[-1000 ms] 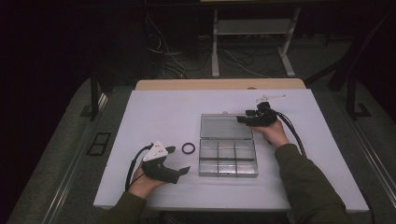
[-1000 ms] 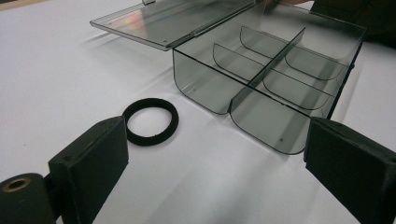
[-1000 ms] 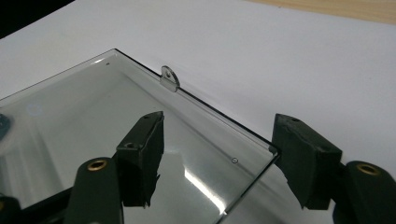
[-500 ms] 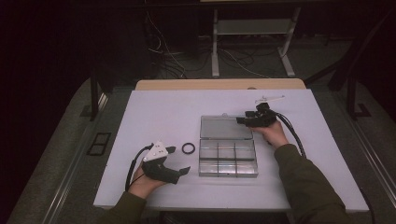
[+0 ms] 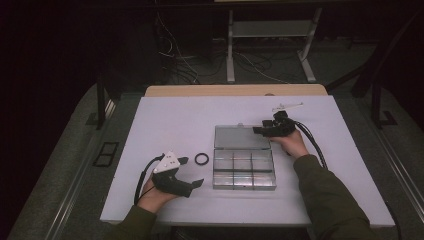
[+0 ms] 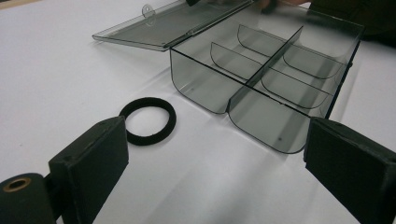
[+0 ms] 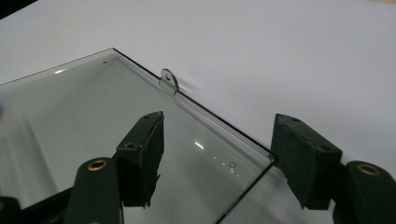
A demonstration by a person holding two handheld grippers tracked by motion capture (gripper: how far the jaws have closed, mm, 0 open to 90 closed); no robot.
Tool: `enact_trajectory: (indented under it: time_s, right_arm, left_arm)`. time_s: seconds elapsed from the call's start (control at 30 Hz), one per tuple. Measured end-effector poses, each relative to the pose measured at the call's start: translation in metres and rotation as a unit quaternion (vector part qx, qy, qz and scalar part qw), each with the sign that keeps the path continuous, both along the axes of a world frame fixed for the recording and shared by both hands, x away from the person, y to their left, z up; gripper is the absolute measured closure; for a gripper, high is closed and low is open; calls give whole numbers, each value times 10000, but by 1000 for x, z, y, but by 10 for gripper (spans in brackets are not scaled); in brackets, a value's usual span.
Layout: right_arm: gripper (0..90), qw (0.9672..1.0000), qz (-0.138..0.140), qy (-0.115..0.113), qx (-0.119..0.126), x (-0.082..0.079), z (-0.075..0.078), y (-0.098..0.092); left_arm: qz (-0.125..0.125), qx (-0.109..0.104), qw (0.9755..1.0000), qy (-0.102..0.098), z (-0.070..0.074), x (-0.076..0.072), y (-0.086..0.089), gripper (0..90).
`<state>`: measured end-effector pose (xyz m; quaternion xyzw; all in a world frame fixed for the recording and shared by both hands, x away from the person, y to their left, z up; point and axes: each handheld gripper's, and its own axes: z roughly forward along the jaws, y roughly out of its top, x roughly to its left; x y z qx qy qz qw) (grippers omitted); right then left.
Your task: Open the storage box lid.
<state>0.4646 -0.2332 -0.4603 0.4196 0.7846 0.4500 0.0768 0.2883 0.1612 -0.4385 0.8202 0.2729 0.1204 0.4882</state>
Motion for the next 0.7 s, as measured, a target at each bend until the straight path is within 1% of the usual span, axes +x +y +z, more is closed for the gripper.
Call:
enact_trajectory:
  time_s: [0.2,0.3,0.5,0.6,0.7]
  right_arm:
    - [351,10000,-1,-20,-54,0,0,1]
    - [358,9999,50,-93,-53,0,1,0]
    - [342,9998,56,-183,-16,-2,6,0]
    - [320,9998,37,-218,31,-5,11,-1]
    - [309,9997,-7,-247,9,-8,17,-1]
  left_arm:
    - [4,-16,10000,2,0,0,0,58]
    - [4,-15,10000,2,0,0,0,58]
    - [-3,-7,10000,-1,0,0,0,58]
    - [11,-17,10000,-3,0,0,0,58]
    - [18,-21,10000,-4,0,-1,0,58]
